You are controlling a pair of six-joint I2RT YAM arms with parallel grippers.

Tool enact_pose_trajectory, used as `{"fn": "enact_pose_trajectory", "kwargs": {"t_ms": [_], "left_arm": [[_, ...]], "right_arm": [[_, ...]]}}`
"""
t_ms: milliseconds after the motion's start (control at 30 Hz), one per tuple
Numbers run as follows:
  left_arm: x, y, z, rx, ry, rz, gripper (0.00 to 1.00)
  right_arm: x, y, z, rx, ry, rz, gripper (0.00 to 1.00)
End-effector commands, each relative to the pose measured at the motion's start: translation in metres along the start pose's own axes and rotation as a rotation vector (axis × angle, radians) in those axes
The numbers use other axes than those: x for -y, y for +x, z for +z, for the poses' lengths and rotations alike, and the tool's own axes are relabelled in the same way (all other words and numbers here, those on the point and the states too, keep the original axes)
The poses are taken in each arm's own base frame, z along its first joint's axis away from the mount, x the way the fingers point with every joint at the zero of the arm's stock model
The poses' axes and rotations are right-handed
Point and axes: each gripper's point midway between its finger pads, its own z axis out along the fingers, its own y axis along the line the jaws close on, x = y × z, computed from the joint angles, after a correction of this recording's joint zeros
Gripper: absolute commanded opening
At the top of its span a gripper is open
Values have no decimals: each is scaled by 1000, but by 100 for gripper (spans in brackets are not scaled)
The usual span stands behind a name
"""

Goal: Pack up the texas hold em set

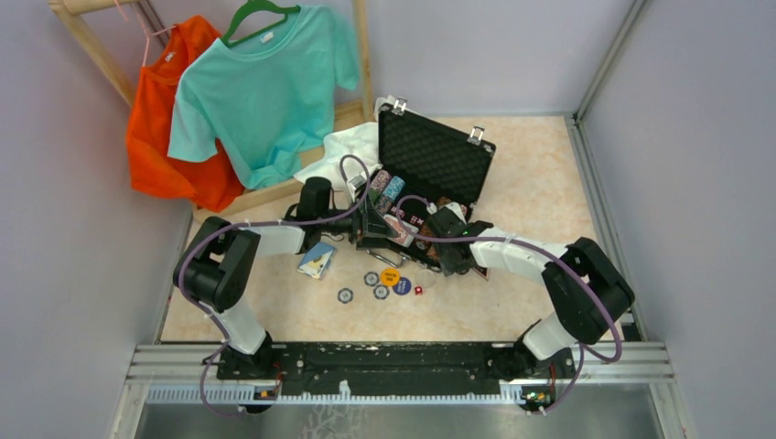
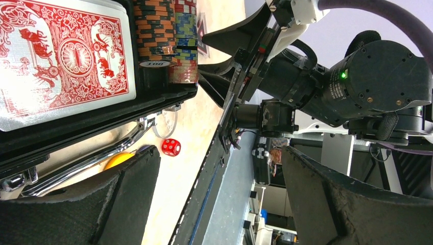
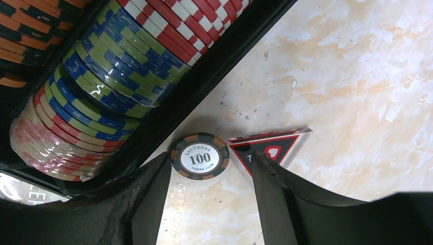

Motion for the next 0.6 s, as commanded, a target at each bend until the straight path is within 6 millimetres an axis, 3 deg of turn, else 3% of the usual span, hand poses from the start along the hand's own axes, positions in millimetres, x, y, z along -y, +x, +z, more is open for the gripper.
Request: {"fn": "enact_pose_trajectory", "kwargs": {"t_ms": [0,233,333,567], "left_arm": [[0,5,0,-14,16,7,93],[2,5,-1,-11,19,11,93],[1,5,0,-12,18,10,93],[0,5,0,-11,17,9,93]], "right_arm": [[-39,-6,4,24,-133,29,62],[-44,2,8,3,-150,46,61],[-46,2,9,3,-160,49,51],[-47,3,10,2,-167,52,50]]}}
